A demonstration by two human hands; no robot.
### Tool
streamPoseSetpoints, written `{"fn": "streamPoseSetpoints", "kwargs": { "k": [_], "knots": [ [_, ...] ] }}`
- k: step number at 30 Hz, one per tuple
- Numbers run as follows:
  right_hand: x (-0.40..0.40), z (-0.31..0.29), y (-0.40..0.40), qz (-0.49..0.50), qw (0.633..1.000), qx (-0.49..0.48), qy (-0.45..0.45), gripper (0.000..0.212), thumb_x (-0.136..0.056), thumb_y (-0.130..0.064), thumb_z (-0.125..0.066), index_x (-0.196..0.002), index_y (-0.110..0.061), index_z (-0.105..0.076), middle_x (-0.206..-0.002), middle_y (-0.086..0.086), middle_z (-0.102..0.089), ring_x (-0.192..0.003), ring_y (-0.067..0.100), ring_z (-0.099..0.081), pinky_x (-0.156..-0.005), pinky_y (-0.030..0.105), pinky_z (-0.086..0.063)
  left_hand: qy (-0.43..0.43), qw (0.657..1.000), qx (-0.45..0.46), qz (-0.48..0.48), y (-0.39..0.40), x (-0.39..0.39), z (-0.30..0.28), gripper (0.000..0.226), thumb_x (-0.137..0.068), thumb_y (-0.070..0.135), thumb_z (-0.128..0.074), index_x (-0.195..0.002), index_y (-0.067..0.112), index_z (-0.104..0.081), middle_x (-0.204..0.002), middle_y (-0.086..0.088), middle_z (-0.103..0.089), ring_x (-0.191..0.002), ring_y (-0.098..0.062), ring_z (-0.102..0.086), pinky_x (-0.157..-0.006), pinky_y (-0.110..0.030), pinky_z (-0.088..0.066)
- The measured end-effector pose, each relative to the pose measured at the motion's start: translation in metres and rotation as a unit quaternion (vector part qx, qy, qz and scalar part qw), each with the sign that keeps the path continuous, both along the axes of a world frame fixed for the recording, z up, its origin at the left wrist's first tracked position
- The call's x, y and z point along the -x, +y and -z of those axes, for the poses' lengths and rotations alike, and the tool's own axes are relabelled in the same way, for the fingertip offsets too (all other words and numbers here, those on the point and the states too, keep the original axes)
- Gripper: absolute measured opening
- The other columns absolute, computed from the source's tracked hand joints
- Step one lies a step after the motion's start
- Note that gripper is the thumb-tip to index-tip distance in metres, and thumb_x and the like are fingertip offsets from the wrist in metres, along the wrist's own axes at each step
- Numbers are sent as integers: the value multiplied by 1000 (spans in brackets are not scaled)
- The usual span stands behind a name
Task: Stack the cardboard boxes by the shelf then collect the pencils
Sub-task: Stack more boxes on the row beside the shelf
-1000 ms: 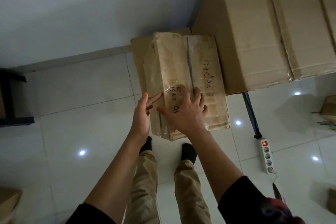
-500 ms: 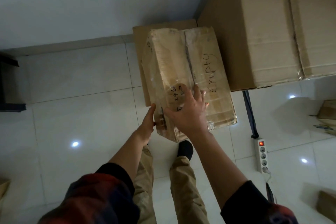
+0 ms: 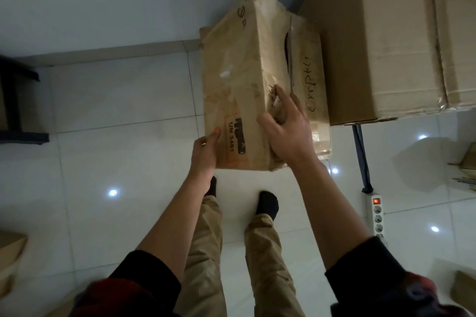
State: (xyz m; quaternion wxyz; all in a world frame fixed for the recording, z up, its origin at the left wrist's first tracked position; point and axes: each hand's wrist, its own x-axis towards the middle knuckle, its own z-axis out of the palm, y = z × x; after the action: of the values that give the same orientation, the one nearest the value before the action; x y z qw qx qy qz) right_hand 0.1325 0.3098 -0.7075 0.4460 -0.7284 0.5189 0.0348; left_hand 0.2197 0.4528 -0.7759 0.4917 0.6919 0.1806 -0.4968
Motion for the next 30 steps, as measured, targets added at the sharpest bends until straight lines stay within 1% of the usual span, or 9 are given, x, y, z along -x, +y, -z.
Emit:
{"fn": "streamPoseSetpoints", "kwargs": {
  "k": [1,3,7,11,14,18,23,27,30],
  "knots": [
    [-4,1,-3,-3,1000,-10,-14,83,-69,-68,-48,-146,-52,-25,-157,-8,-24,-141,29,-29,-103,60,-41,-12,1000,1,-12,-1,-4,-1,80,-71,67,-65,-127,11,-54,-115,-6,-68,-101,-20,-68,-82,-42,-58],
    [-11,1,-10,-9,999,-31,-32,79,-69,-70,-50,-143,-58,-25,-155,-10,-26,-136,28,-38,-99,57,-46,-45,999,0,-30,-2,-7,-5,60,-86,49,-66,-125,9,-44,-114,-4,-62,-99,-17,-64,-71,-31,-56],
    [-13,-7,-32,8,996,-67,-67,69,-78,-63,-53,-144,-51,-35,-147,-4,-40,-126,25,-50,-94,52,-53,-128,992,5,-14,-4,-2,-5,46,-93,27,-65,-124,11,-35,-111,4,-52,-99,-7,-58,-67,-16,-50],
    [0,-9,-51,-4,997,58,-56,50,-97,-43,-52,-145,-30,-45,-125,-3,-57,-102,11,-61,-84,33,-57,-202,979,25,15,-14,2,-7,50,-86,26,-73,-120,14,-38,-112,5,-52,-99,-7,-60,-67,-12,-53],
    [11,-6,-57,28,986,165,-1,49,-97,-33,-54,-145,-25,-45,-128,2,-45,-105,12,-46,-85,22,-41,-228,970,55,63,-25,6,-7,64,-80,38,-78,-126,22,-37,-124,1,-53,-107,-17,-62,-80,-31,-59],
    [10,-5,-58,11,956,266,124,49,-89,-17,-57,-136,-27,-49,-123,7,-36,-107,23,-33,-96,35,-36,-304,932,60,186,-41,14,-10,90,-81,55,-70,-151,36,-18,-135,4,-36,-119,-18,-52,-91,-35,-52],
    [26,7,-32,-63,963,233,122,55,-87,-35,-59,-140,-24,-48,-141,4,-40,-129,29,-33,-106,43,-28,-330,905,91,252,-57,21,-7,85,-85,60,-59,-151,48,-8,-144,1,-27,-127,-21,-45,-100,-47,-50],
    [54,25,-23,-108,968,180,140,65,-98,-45,-41,-155,-23,-21,-164,0,-9,-151,27,1,-121,50,-2,-336,890,120,283,-63,29,-6,82,-90,58,-56,-151,50,-3,-152,5,-27,-134,-17,-41,-103,-48,-47],
    [62,30,-32,-139,970,151,127,67,-101,-48,-34,-158,-25,-8,-165,-2,4,-150,27,13,-120,49,8,-348,885,133,281,-69,33,-5,80,-93,52,-55,-153,46,-2,-148,27,-22,-138,-13,-37,-106,-46,-45]
  ]
}}
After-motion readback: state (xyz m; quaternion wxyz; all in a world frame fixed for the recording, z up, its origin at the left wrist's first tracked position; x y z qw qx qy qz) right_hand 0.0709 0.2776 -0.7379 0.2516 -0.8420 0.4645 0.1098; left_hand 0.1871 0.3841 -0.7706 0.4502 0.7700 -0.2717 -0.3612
